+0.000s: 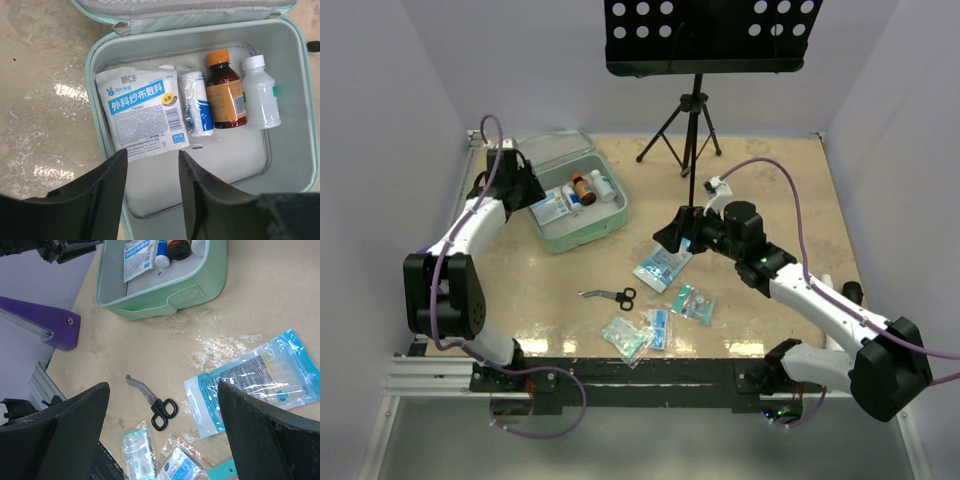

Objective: Organize the medicine kit

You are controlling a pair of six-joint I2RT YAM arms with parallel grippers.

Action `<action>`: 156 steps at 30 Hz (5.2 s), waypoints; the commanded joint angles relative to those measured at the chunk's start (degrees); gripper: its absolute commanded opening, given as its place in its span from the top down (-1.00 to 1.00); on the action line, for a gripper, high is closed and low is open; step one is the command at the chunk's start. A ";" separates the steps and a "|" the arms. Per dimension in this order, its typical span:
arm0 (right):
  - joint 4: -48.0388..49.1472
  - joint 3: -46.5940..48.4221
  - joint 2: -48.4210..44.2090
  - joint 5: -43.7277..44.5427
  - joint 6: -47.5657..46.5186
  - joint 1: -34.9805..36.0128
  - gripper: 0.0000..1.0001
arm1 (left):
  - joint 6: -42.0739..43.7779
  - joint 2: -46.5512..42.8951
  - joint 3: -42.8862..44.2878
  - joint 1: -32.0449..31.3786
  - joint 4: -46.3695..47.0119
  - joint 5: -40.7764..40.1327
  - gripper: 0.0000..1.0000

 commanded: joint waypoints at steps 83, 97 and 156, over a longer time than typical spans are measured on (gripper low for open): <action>7.56 -5.72 23.86 9.52 3.97 -5.07 -0.14 | -4.84 -12.30 -28.13 -37.05 22.55 10.93 -1.00; -3.17 -5.36 2.15 15.06 1.68 -5.07 -0.31 | 7.03 0.79 -13.89 -45.49 11.99 -1.54 -0.79; -5.38 -7.12 -11.22 11.55 -1.22 -5.07 -0.32 | 34.36 0.45 0.98 -18.08 9.51 -1.56 0.52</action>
